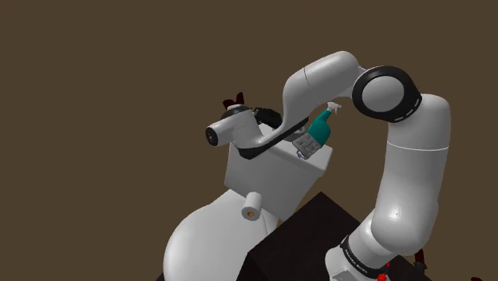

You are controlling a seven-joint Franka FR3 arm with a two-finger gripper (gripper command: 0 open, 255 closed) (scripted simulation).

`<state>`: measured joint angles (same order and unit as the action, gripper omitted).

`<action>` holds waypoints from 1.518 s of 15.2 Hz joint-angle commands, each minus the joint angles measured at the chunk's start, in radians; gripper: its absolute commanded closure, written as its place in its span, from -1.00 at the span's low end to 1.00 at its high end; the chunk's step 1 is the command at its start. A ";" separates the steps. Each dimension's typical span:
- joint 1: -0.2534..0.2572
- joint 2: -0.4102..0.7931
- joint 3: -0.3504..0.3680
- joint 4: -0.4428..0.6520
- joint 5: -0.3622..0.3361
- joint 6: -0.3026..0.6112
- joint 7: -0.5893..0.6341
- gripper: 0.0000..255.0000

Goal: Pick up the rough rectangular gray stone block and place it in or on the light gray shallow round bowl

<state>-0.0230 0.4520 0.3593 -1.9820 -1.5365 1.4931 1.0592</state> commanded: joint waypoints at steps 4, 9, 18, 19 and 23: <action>-0.005 -0.050 0.007 -0.006 0.012 0.002 -0.042 1.00; -0.025 -0.113 0.006 -0.043 0.016 0.026 -0.067 1.00; -0.160 -0.333 -0.074 -0.323 -0.071 0.224 -0.008 1.00; -0.175 -0.355 -0.086 -0.349 -0.087 0.246 -0.002 1.00; -0.214 -0.397 -0.122 -0.412 -0.140 0.302 0.024 1.00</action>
<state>-0.2286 0.0580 0.2457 -2.3832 -1.6653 1.7855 1.0760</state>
